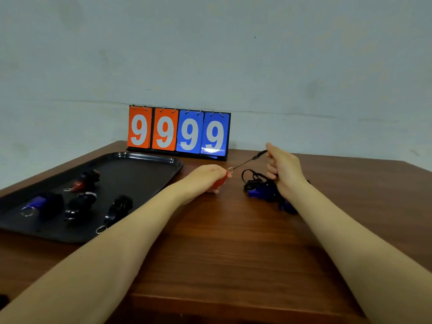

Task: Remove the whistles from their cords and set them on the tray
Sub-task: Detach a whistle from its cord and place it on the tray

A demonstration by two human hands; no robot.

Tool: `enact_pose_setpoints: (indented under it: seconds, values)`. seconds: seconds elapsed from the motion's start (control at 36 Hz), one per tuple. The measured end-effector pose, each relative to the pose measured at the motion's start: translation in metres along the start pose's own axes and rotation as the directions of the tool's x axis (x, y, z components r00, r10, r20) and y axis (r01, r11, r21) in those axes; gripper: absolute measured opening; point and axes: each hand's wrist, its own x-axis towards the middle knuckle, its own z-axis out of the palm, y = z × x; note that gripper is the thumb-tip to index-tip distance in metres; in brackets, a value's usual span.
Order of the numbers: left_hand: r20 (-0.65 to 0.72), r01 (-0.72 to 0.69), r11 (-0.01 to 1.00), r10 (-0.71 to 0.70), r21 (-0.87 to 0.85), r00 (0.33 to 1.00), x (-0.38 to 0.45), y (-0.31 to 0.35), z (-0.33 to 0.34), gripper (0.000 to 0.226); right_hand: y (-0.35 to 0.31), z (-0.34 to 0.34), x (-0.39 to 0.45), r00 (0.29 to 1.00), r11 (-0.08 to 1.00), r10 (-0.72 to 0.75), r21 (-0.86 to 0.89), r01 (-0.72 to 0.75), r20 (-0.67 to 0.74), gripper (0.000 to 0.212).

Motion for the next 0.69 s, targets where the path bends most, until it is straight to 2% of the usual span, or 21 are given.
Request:
enact_pose_setpoints:
  seconds: [0.14, 0.22, 0.33, 0.44, 0.5, 0.56, 0.58, 0.61, 0.67, 0.69]
  values:
    - [0.007, 0.067, 0.948, -0.068, -0.312, 0.998, -0.001, 0.001, 0.001, 0.022, 0.002, -0.002, 0.003, 0.99, 0.977, 0.103, 0.176, -0.119, 0.097, 0.027]
    - [0.032, 0.062, 0.894, -0.054, -0.443, 0.998, -0.002, -0.002, -0.002, 0.024, 0.002, -0.003, 0.003, 0.974, 0.942, 0.157, 0.272, -0.198, 0.164, 0.028]
    - [0.021, 0.026, 0.836, -0.018, -0.548, 1.0, -0.001, -0.001, -0.004, 0.02, 0.0, -0.005, 0.004, 0.967, 0.913, 0.177, 0.337, -0.232, 0.186, 0.027]
    - [0.022, 0.009, 0.777, 0.006, -0.63, 1.0, 0.0, 0.001, -0.002, 0.021, -0.002, -0.007, 0.006, 0.979, 0.932, 0.158, 0.306, -0.192, 0.132, 0.024]
    - [0.04, 0.014, 0.708, 0.02, -0.706, 0.999, -0.002, 0.003, -0.001, 0.022, -0.002, -0.007, 0.005, 0.989, 0.975, 0.126, 0.177, -0.138, 0.074, 0.021]
    - [0.043, 0.006, 0.633, 0.042, -0.774, 0.998, -0.002, 0.004, 0.001, 0.022, -0.001, -0.006, 0.003, 1.0, 0.98, -0.011, -0.197, 0.014, 0.014, 0.017]
    - [0.028, -0.007, 0.596, 0.049, -0.803, 0.998, -0.001, 0.005, 0.002, 0.023, 0.001, -0.005, 0.001, 0.992, 0.893, -0.123, -0.431, 0.127, 0.038, 0.016]
    - [0.006, -0.024, 0.564, 0.05, -0.826, 0.999, -0.001, 0.005, 0.002, 0.025, 0.004, -0.004, -0.001, 0.967, 0.748, -0.226, -0.615, 0.25, 0.118, 0.016]
    - [-0.044, -0.054, 0.508, 0.032, -0.86, 0.999, 0.001, 0.005, 0.0, 0.029, 0.011, 0.001, -0.007, 0.903, 0.466, -0.278, -0.776, 0.425, 0.327, 0.014]
    - [-0.063, -0.067, 0.488, 0.024, -0.87, 0.998, 0.001, 0.005, -0.002, 0.03, 0.013, 0.004, -0.009, 0.879, 0.374, -0.254, -0.798, 0.473, 0.403, 0.013]
